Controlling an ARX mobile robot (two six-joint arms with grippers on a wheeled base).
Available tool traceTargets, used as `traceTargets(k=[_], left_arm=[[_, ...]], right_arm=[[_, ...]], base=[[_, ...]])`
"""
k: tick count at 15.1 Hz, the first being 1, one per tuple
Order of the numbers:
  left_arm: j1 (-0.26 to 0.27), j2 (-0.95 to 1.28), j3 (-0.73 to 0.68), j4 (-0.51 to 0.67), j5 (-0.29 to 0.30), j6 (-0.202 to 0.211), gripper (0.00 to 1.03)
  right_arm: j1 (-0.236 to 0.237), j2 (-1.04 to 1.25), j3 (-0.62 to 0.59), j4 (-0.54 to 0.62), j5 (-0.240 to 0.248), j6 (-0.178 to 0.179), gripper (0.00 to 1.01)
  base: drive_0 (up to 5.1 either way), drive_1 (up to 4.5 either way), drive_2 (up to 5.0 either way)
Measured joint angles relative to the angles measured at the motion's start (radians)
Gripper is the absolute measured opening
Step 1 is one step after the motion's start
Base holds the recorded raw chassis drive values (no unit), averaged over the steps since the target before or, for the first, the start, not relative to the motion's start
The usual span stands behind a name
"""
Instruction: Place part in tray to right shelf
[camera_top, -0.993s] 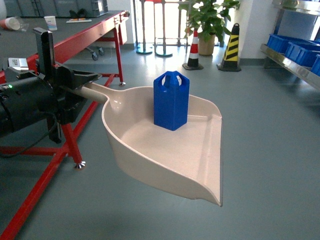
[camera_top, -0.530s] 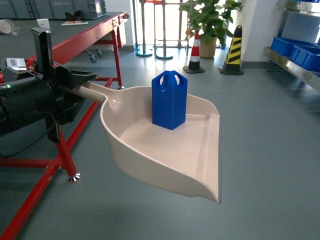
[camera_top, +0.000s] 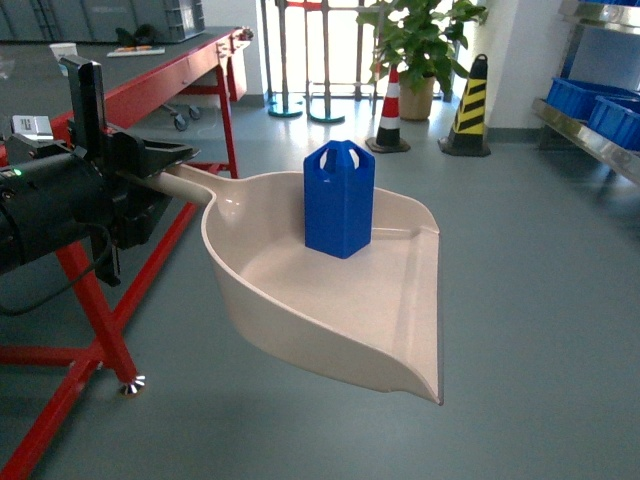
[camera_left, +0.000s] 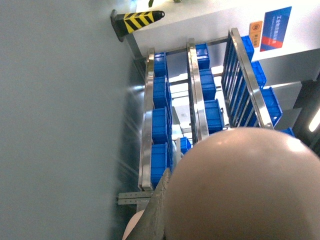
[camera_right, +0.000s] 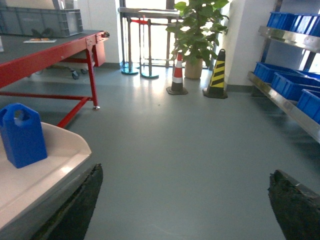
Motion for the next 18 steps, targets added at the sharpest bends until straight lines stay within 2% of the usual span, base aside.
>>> traceTargets(k=[5,18], left_arm=[[0.0,0.0,0.0,0.004,0.002,0.0,0.14],[0.001,0.0,0.002,0.002,0.0,0.0,0.14]], right_arm=[[0.0,-0.001,0.0,0.002,0.0,0.0,0.98],[0.001,0.003,0.0,0.001,-0.003,0.0,0.98]], base=[[0.1,4.06,-3.9],[-1.6,-1.56,-1.6]])
